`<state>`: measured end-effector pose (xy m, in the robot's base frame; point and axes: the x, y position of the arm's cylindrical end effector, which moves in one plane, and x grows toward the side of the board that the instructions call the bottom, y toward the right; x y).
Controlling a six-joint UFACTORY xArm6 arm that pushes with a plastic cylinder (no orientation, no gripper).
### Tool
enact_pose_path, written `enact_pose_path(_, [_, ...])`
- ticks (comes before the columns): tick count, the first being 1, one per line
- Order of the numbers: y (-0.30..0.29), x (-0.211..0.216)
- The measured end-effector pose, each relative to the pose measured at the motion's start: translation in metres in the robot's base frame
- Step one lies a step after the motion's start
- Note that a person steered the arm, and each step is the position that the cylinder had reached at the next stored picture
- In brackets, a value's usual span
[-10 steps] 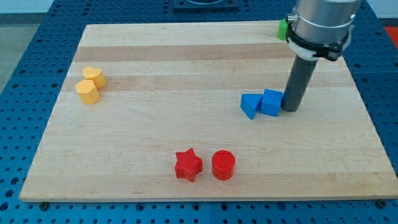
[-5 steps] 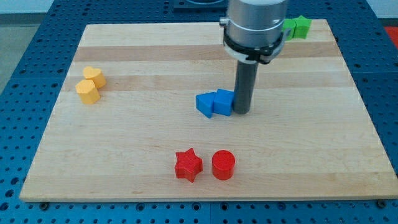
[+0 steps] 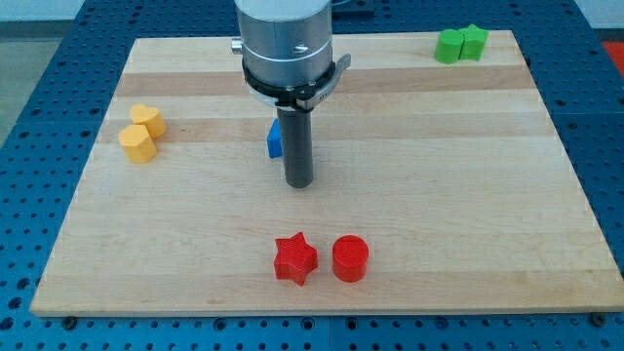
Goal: Move the blue cube and blue triangle to the top left
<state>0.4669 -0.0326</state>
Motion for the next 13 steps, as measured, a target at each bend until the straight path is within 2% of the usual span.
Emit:
enact_pose_path(4, [-0.001, -0.069])
enact_pose_path(8, [0.026, -0.085])
enact_pose_path(13, [-0.065, -0.097])
